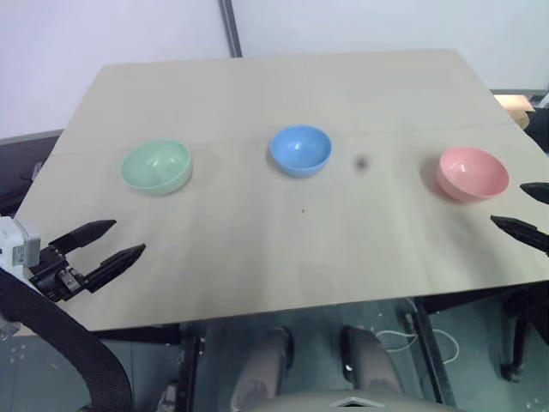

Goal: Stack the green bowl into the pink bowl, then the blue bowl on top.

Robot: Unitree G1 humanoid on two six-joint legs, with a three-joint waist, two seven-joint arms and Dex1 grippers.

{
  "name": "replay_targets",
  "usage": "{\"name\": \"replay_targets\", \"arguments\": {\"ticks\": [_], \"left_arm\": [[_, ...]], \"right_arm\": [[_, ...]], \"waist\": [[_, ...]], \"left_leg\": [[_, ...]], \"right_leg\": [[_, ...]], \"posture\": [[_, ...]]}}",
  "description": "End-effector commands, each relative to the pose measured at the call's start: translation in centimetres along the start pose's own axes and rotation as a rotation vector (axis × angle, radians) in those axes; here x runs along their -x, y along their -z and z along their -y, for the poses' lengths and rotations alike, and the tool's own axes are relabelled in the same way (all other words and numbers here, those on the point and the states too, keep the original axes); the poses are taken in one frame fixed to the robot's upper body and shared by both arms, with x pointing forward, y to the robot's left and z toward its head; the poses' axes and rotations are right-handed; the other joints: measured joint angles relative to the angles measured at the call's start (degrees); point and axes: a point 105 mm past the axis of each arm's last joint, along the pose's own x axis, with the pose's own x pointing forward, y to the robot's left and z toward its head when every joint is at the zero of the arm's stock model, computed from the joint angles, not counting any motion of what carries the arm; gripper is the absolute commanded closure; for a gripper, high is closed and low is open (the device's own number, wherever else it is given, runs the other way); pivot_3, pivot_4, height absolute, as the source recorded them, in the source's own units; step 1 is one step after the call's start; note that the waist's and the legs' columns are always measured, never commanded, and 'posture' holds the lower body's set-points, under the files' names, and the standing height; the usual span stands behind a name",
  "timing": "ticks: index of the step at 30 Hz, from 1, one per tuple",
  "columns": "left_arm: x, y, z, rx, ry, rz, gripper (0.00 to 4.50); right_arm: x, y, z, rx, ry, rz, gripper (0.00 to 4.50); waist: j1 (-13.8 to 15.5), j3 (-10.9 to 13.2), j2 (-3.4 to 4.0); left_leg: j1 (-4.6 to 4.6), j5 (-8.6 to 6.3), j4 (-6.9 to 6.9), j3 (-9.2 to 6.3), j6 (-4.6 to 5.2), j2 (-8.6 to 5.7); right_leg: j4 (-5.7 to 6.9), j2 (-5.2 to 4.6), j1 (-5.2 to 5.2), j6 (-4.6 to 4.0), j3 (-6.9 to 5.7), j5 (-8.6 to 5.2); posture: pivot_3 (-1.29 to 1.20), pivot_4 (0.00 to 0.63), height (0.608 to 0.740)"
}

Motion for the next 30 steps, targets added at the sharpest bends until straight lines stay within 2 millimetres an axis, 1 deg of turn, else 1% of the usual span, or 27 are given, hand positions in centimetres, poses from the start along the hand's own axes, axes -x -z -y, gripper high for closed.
{"name": "replay_targets", "arguments": {"ticks": [1,4,8,11,13,15,17,19,22,24,26,30], "left_arm": [[-0.2,-1.2,0.0,-0.043,0.005,0.022,0.07],[-1.2,-1.9,0.0,-0.063,0.001,0.064,0.07],[-1.9,-2.3,0.2,-0.086,0.002,0.093,0.07],[-3.2,-2.4,0.3,-0.12,-0.002,0.102,0.07],[-4.3,-2.7,0.2,-0.175,-0.035,0.085,0.07],[-5.1,-2.9,0.0,-0.27,-0.074,0.049,0.07],[-5.8,-3.4,0.3,-0.35,-0.055,0.054,0.07],[-6.6,-4.1,0.9,-0.355,0.014,0.093,0.07],[-6.9,-5.4,2.4,-0.231,0.192,0.186,0.07],[-6.1,-6.4,4.1,-0.159,0.367,0.261,0.07],[-5.5,-7.0,5.2,-0.117,0.489,0.295,0.07],[-5.5,-8.0,6.2,-0.128,0.617,0.318,0.07]], "right_arm": [[0.6,-1.4,0.1,0.044,0.006,0.025,0.0],[0.3,-1.5,-0.1,0.049,-0.013,0.039,0.0],[0.0,-1.5,-0.3,0.072,-0.027,0.055,0.0],[-0.8,-1.5,-1.0,0.073,-0.045,0.074,0.0],[-1.5,-1.7,-1.4,0.076,-0.057,0.098,0.0],[-2.2,-1.8,-1.7,0.081,-0.062,0.103,0.0],[-3.4,-1.5,-1.7,0.111,-0.035,0.095,0.0],[-4.8,-1.1,-1.7,0.169,-0.003,0.062,0.0],[-6.5,-0.8,-1.0,0.217,0.059,0.022,0.0],[-7.5,-0.1,-0.1,0.229,0.099,-0.04,0.0],[-8.7,1.0,1.3,0.194,0.13,-0.116,0.0],[-10.1,2.3,3.8,0.166,0.188,-0.234,0.0]], "waist": [[0.0,0.0,0.0],[0.1,0.0,-0.01],[0.1,0.0,-0.01],[0.1,0.0,-0.01],[0.2,0.0,-0.02],[0.2,0.0,-0.02],[0.1,0.0,-0.07],[0.1,0.0,-0.08],[0.1,0.0,-0.05],[-0.1,0.0,-0.05],[-0.2,0.0,-0.05],[-0.2,0.0,-0.04]], "left_leg": [[0.0,0.0,0.0,0.0,0.0,0.0],[0.0,0.0,0.01,0.0,0.0,0.01],[0.0,0.0,0.02,0.02,0.0,0.01],[0.01,0.0,0.02,0.04,0.0,0.01],[0.03,0.0,0.02,0.05,0.0,0.01],[0.02,0.0,0.06,0.04,0.0,0.01],[0.02,0.0,0.07,0.1,0.0,0.01],[0.03,0.0,0.07,0.12,0.0,0.01],[0.02,0.0,0.08,0.16,0.01,0.0],[0.02,0.12,0.07,0.16,0.2,-0.01],[0.0,0.12,0.07,0.16,0.21,-0.02],[0.04,0.12,0.1,0.41,0.21,0.04]], "right_leg": [[0.0,0.0,0.0,0.0,0.0,0.0],[0.0,0.0,0.0,0.0,-0.02,0.0],[0.0,0.03,0.01,0.01,-0.03,0.01],[-0.01,0.05,0.0,0.01,-0.03,0.01],[0.0,0.09,0.02,0.01,-0.04,0.02],[0.01,0.11,0.02,0.01,-0.05,0.02],[0.01,0.14,0.02,0.0,-0.03,0.03],[0.01,0.16,0.02,0.0,-0.05,0.03],[0.01,0.21,0.01,-0.01,-0.11,0.04],[0.03,0.22,-0.01,-0.02,-0.1,0.05],[0.03,0.22,-0.05,-0.03,-0.09,0.05],[0.05,0.3,-0.03,-0.13,-0.13,0.11]], "posture": [[0.0,0.15,0.74],[0.0,0.15,0.74],[0.0,0.15,0.74],[0.0,0.15,0.74],[0.0,0.15,0.74],[0.0,0.15,0.74],[0.0,0.15,0.74],[0.0,0.15,0.74],[0.0,0.15,0.74],[0.0,0.15,0.74],[0.0,0.15,0.74],[0.0,0.15,0.74]]}}
